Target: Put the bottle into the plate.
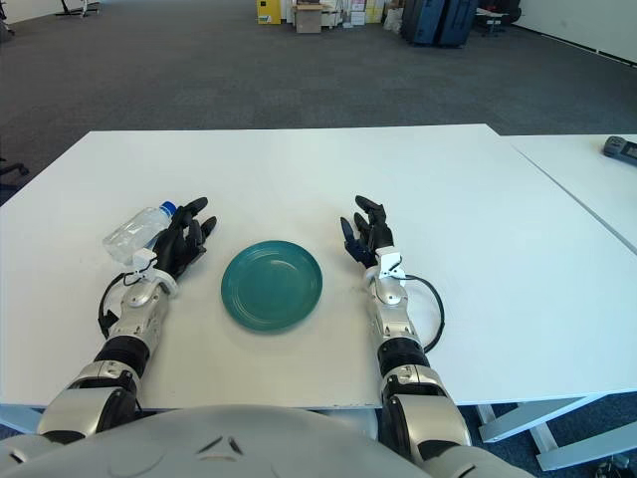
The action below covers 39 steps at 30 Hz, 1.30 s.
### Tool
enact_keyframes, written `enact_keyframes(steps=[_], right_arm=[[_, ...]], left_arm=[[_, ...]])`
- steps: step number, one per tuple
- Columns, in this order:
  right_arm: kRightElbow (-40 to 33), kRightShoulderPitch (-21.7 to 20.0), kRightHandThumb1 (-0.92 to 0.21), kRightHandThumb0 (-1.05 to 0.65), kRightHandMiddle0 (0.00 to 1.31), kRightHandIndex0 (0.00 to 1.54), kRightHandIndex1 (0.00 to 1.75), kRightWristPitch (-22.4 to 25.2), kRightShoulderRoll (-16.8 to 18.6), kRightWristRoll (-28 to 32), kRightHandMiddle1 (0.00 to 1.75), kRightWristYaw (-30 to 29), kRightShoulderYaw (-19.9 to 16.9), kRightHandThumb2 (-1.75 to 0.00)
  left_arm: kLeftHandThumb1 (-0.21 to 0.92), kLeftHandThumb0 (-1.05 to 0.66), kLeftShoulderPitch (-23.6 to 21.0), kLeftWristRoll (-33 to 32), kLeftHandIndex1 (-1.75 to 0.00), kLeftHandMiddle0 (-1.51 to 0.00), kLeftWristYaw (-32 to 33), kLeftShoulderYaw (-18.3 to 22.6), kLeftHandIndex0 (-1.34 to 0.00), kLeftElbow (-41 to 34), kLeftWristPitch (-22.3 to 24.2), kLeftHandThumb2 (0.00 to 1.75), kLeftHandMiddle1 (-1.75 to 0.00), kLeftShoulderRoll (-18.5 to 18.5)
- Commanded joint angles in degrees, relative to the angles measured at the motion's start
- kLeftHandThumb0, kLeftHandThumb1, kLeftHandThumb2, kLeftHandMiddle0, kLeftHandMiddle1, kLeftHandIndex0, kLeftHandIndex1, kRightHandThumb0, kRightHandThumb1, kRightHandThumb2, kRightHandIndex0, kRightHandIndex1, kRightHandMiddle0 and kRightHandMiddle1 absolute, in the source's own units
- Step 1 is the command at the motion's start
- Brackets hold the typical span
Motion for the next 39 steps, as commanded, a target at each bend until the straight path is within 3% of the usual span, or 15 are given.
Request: enact_keyframes(steps=[1,13,20,23,27,33,39], right_arm=[[1.54,2.29,-0.92,-0.64,0.0,0.31,0.0,2.21,0.46,-0.4,0.74,-0.33,0.32,-0.4],[0.13,3.41,-0.92,-0.66,0.0,0.33,0.01,1.34,1.05,-0.7,0.79,-0.9,0.52,-0.4],[0.11,3.93,-0.92,-0.67,0.0,0.34,0.01,0.7,1.63,-0.56,0.78,-1.11,0.63,-0.41],[0.18,3.99,-0.92,-0.67,0.0,0.33,0.01,0.65,1.74,-0.49,0.78,-1.13,0.67,-0.4],[-0.53,4.3,-0.92,-0.66,0.0,0.33,0.01,0.86,1.84,-0.5,0.76,-1.12,0.76,-0.4],[-0.29,4.14,-0.92,-0.64,0.0,0.33,0.0,0.72,2.07,-0.39,0.75,-1.08,0.75,-0.4],[-0.54,4.09,-0.92,-0.64,0.0,0.33,0.0,0.66,2.31,-0.43,0.74,-1.11,0.87,-0.4]], left_arm=[[0.92,-0.79,0.95,0.43,-0.71,-0.42,0.42,-0.16,0.0,-0.03,0.8,0.88,0.0,-0.15],[0.92,-0.76,2.62,0.78,-0.73,-0.42,0.8,-0.37,0.0,-1.3,0.39,0.85,0.0,-0.62],[0.92,-0.7,3.96,1.62,-0.77,-0.46,3.02,-0.41,0.0,-2.72,-3.16,0.74,-0.02,-2.27],[0.92,-0.66,5.2,2.67,-0.81,-0.49,5.65,-1.04,0.0,-9.29,-0.71,0.62,-0.03,-2.86],[0.92,-0.61,8.82,4.36,-0.85,-0.53,9.51,-2.66,-0.02,-24.05,7.21,0.47,-0.04,-4.15],[0.86,-0.58,9.18,10.5,-0.89,-0.61,16.38,-3.87,-0.09,-31.05,15.13,0.38,-0.08,-4.81],[0.8,-0.57,8.56,15.05,-0.91,-0.67,21.4,-4.9,-0.14,-34.78,19.07,0.34,-0.12,-5.04]])
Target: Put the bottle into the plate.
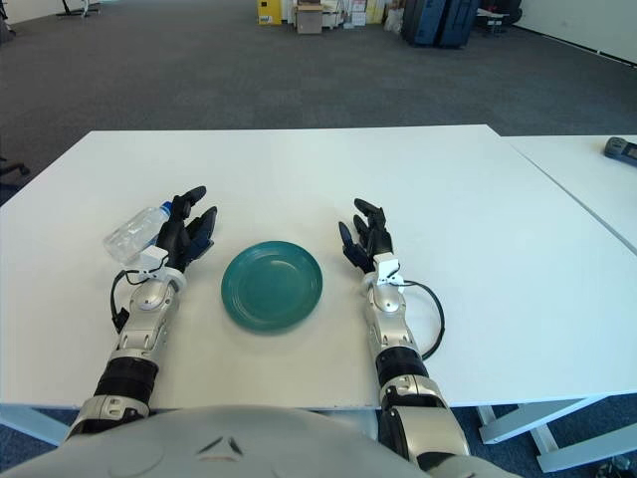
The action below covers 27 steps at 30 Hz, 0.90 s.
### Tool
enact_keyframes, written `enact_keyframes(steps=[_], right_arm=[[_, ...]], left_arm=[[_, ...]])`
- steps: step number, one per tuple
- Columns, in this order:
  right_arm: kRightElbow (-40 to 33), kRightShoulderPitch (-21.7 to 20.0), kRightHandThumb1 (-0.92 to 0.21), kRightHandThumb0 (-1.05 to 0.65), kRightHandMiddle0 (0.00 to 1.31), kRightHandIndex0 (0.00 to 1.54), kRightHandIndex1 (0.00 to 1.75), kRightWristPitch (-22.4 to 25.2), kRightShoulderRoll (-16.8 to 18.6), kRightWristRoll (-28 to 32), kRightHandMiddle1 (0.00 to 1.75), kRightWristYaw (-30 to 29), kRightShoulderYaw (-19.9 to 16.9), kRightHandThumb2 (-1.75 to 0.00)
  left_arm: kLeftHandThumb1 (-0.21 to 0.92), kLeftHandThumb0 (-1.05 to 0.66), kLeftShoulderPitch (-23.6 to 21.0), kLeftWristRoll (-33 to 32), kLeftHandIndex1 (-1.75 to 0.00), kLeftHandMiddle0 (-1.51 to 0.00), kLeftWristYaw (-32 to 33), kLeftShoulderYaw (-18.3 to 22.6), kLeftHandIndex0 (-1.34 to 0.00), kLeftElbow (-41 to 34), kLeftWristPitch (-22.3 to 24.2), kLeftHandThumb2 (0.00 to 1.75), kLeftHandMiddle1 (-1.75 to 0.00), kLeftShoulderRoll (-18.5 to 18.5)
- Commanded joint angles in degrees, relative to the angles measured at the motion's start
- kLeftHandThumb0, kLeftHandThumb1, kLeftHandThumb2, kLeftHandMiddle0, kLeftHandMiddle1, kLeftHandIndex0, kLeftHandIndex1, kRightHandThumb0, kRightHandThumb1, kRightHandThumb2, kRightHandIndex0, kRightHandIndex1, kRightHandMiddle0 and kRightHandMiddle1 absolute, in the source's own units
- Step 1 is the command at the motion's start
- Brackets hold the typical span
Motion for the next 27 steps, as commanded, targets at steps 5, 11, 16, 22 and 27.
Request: enact_keyframes(steps=[5,11,16,22,27], right_arm=[[1.25,2.14,-0.92,-0.64,0.0,0.33,0.0,2.01,1.36,-0.05,0.74,-0.05,0.46,-0.4],[0.66,2.58,-0.92,-0.65,0.0,0.34,0.01,2.15,1.56,-0.09,0.74,-0.16,0.6,-0.4],[0.38,2.88,-0.92,-0.65,0.0,0.34,0.01,2.42,1.43,-0.15,0.75,-0.09,0.66,-0.41],[0.78,2.82,-0.92,-0.67,0.0,0.34,0.01,2.18,1.19,-0.14,0.75,0.2,0.64,-0.43],[1.48,2.51,-0.92,-0.67,0.0,0.35,0.01,1.88,0.9,0.01,0.74,0.6,0.5,-0.43]], left_arm=[[0.79,-0.59,-1.15,8.5,-0.91,-0.68,7.73,-1.93,-0.15,-3.28,3.35,0.33,-0.14,1.17],[0.87,-0.67,-2.21,18.94,-0.9,-0.64,13.75,-4.45,-0.13,-4.03,5.66,0.27,-0.21,4.26],[0.91,-0.75,-3.45,27.16,-0.87,-0.59,17.44,-7.06,-0.09,-3.52,7.32,0.36,-0.23,7.72],[0.92,-0.82,-5.27,34.73,-0.82,-0.49,21.24,-9.87,-0.02,-1.59,9.4,0.5,-0.17,11.53],[0.92,-0.84,-7.8,39.03,-0.73,-0.42,22.54,-11.48,0.0,0.95,13.34,0.55,-0.11,13.64]])
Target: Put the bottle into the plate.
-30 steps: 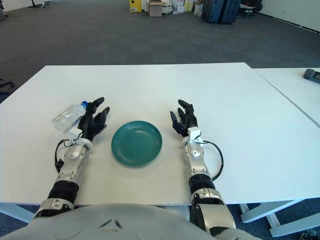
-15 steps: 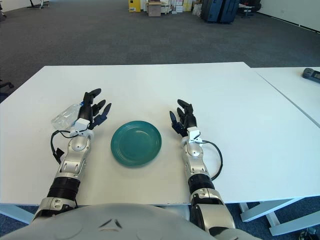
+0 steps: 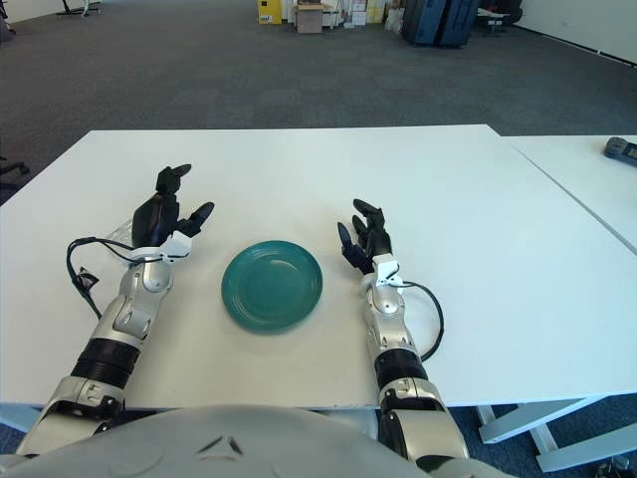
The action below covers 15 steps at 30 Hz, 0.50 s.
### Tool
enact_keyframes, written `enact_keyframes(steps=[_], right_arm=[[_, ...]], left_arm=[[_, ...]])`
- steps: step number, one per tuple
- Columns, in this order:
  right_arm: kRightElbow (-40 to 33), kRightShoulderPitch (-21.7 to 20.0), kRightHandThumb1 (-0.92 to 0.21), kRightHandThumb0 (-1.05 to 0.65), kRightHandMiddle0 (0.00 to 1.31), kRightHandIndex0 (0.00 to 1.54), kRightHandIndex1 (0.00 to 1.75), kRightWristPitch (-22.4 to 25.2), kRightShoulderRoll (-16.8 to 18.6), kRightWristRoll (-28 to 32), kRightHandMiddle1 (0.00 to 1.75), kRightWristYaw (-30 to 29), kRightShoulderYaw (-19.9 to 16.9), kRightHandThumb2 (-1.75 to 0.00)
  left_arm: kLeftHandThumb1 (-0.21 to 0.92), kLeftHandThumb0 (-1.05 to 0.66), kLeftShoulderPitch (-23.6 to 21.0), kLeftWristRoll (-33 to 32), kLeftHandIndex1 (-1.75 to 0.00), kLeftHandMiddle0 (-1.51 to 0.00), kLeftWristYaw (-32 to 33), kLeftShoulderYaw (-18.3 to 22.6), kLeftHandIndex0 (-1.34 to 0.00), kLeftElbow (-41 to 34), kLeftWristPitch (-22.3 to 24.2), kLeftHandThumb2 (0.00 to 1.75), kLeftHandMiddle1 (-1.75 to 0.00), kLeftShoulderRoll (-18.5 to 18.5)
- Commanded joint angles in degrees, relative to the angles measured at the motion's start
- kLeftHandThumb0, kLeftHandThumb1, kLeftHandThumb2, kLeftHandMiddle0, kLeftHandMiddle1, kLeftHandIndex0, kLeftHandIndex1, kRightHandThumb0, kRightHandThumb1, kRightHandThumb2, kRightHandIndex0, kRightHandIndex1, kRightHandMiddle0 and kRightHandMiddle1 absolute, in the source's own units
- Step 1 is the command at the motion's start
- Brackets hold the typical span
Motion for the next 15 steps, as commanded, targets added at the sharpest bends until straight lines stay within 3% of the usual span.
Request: enact_keyframes(steps=[1,5,15], right_arm=[[2.63,1.56,-0.92,-0.68,0.0,0.35,0.01,1.5,0.62,0.03,0.74,0.58,0.25,-0.43],[3.23,1.44,-0.92,-0.68,0.0,0.36,0.01,1.02,0.31,0.07,0.74,0.94,0.14,-0.43],[4.07,1.46,-0.92,-0.69,0.0,0.38,0.02,0.18,-0.14,0.28,0.76,1.73,-0.19,-0.43]], left_arm=[[0.92,-0.84,-4.29,3.16,-0.72,-0.42,1.29,-1.27,0.0,3.78,2.66,0.56,-0.1,2.67],[0.92,-0.87,-11.36,6.64,-0.63,-0.33,4.18,-3.36,0.0,15.53,4.03,0.61,-0.04,6.72],[0.92,-0.96,-16.86,10.91,-0.41,-0.08,4.7,-9.38,0.0,26.56,13.79,0.72,0.0,7.98]])
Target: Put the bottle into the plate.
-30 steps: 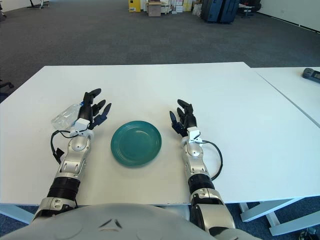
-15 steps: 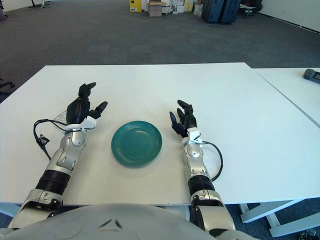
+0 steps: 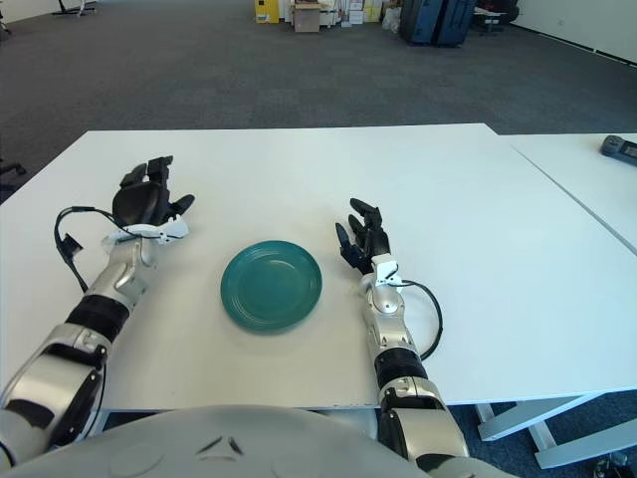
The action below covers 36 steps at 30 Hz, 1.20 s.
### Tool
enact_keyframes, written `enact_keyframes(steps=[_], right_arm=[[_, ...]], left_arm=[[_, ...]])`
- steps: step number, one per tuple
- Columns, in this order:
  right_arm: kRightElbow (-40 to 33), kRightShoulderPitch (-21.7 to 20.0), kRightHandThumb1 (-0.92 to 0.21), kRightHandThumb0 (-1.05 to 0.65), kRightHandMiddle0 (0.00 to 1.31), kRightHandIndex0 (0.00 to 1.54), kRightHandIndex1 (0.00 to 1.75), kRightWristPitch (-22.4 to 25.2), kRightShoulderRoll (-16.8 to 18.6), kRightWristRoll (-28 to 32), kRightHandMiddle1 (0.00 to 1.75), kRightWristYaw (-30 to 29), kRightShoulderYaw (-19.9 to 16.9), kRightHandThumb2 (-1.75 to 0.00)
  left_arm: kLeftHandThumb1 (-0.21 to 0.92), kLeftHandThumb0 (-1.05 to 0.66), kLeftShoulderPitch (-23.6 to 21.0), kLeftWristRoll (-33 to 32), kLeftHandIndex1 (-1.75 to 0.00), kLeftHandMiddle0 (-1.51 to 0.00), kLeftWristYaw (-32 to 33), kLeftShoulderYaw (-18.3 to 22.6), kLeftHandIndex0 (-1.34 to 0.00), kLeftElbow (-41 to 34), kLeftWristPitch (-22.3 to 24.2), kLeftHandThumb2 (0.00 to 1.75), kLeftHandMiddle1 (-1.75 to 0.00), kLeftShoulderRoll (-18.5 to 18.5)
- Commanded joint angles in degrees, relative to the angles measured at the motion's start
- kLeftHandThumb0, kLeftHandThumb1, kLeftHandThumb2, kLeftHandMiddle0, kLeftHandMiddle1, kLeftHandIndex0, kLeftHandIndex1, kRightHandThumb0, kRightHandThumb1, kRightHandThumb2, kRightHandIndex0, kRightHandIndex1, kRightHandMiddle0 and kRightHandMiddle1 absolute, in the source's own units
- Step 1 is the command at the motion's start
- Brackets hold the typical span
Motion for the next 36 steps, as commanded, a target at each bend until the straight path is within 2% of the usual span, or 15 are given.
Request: enact_keyframes(steps=[1,6,24,36], right_arm=[[2.77,1.84,-0.92,-0.69,0.0,0.38,0.02,1.41,0.07,0.33,0.76,0.6,-0.2,-0.43],[3.07,2.0,-0.92,-0.69,0.0,0.39,0.02,0.91,-0.22,0.58,0.77,1.23,-0.5,-0.43],[3.88,2.81,-0.92,-0.65,0.0,0.43,0.03,-0.79,-0.62,1.56,0.83,3.38,-1.76,-0.42],[3.96,3.14,-0.92,-0.64,0.0,0.45,0.03,-1.46,-0.58,2.77,0.86,5.11,-2.55,-0.41]], left_arm=[[0.92,-0.96,-1.62,1.47,-0.4,-0.07,-0.25,-2.37,0.0,3.08,3.27,0.72,0.0,0.22],[0.92,-1.02,-2.21,1.55,-0.29,-0.01,0.33,-4.31,0.0,4.59,5.73,0.74,0.0,0.53],[0.92,-1.05,-3.8,1.08,-0.09,0.0,-0.03,-8.33,0.0,8.69,11.67,0.81,0.0,2.14],[0.92,-1.05,-2.22,0.06,-0.03,0.0,-5.67,-9.09,0.0,5.75,17.52,0.85,0.0,2.19]])
